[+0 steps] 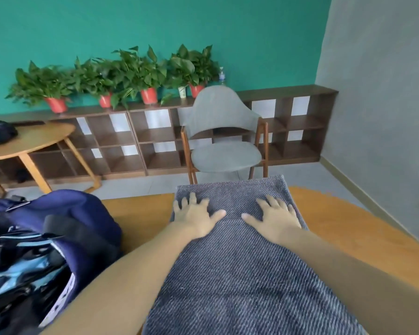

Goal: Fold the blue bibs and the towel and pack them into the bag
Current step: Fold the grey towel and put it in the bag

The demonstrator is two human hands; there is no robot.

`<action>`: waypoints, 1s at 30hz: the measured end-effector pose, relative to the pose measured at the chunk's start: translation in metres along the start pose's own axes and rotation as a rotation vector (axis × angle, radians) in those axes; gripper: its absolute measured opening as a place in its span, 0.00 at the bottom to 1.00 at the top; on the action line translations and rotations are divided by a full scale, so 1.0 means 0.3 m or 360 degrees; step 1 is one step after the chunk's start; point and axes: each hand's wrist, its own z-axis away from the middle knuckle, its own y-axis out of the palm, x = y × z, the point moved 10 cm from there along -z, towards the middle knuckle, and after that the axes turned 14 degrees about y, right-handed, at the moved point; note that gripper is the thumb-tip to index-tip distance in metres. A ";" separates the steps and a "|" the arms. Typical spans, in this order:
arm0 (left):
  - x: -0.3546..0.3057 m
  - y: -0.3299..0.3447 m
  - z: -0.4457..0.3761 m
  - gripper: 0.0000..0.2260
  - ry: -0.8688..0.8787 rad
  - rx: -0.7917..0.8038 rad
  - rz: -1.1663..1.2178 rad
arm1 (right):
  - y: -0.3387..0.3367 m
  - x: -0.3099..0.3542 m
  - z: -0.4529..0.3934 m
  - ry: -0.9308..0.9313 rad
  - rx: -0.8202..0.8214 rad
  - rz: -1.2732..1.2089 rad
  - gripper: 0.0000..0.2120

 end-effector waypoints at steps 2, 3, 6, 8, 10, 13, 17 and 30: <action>0.007 0.081 0.026 0.42 -0.0098 0.0084 0.0065 | 0.066 -0.013 0.020 0.0016 0.0052 0.0083 0.46; 0.015 0.092 0.028 0.43 -0.0109 0.0072 0.0075 | 0.069 -0.020 0.014 0.0020 0.0037 0.0091 0.47; 0.056 0.075 0.010 0.44 -0.0096 0.0049 0.0038 | 0.064 -0.027 -0.024 0.0003 0.0011 0.0141 0.48; 0.088 0.064 -0.019 0.45 -0.0110 0.0016 0.0014 | 0.069 -0.022 -0.053 -0.0015 0.0000 0.0160 0.48; 0.111 0.059 -0.054 0.45 -0.0125 -0.0015 -0.0015 | 0.069 -0.015 -0.081 -0.0030 -0.0013 0.0162 0.48; 0.121 0.055 -0.102 0.44 -0.0124 -0.0024 -0.0018 | 0.059 -0.006 -0.122 -0.0034 -0.0025 0.0155 0.48; 0.120 0.039 -0.117 0.42 -0.0113 -0.0046 -0.0068 | 0.047 0.008 -0.136 -0.0040 -0.0031 0.0128 0.46; -0.204 0.004 0.482 0.33 0.0271 -0.0236 0.0062 | -0.034 -0.123 0.524 -0.0125 -0.0174 -0.0074 0.35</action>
